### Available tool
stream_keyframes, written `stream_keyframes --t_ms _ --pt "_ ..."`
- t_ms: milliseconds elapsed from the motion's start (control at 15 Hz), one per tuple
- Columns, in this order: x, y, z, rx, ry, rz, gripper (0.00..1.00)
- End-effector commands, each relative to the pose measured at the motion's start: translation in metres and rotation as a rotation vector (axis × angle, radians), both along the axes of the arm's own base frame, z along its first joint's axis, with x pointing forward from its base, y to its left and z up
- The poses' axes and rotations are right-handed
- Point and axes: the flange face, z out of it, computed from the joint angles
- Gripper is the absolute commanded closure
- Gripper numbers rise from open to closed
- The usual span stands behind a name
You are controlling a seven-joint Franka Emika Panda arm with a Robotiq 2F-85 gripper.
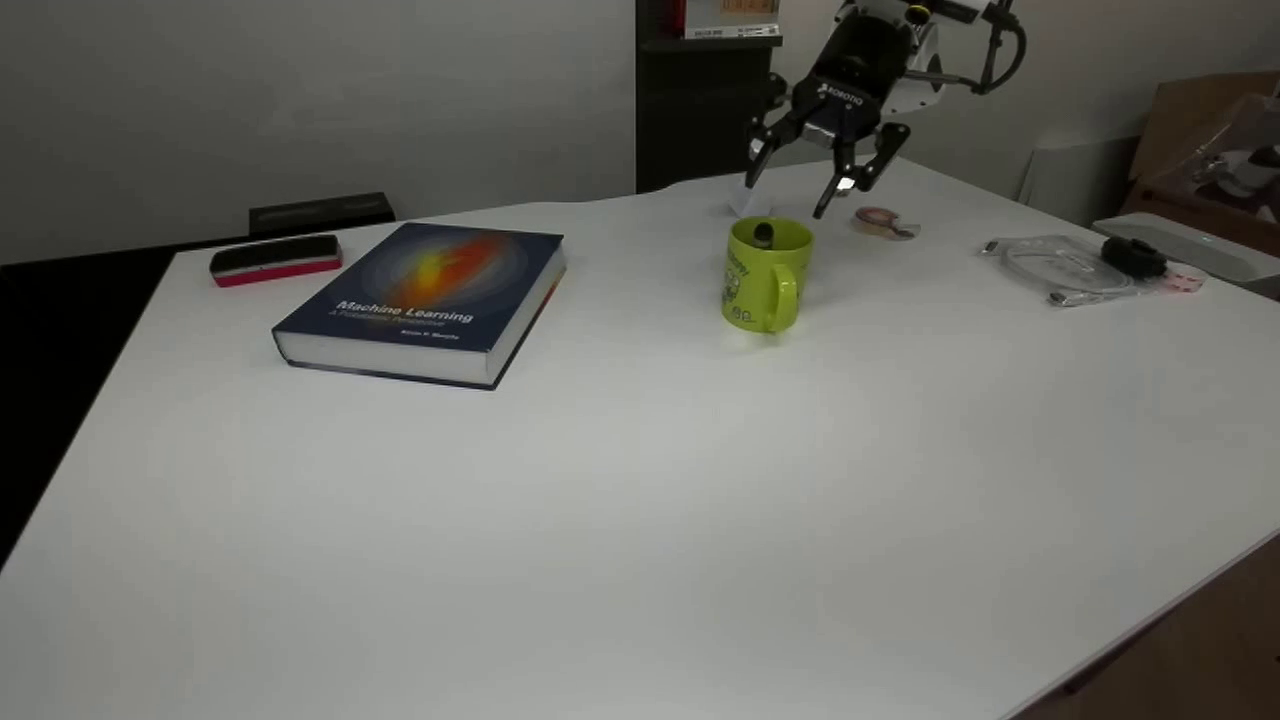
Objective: Pick up the pen from the table and put it in the cup.
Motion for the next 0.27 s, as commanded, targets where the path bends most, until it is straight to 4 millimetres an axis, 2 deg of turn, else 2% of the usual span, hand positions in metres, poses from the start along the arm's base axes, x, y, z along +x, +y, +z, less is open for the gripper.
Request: stream_keyframes --t_ms 0,200 --pt "0.016 0.014 0.023 -0.101 -0.06 0.03 0.02" --pt "0.022 0.037 0.043 -0.215 -0.141 0.085 0.0"
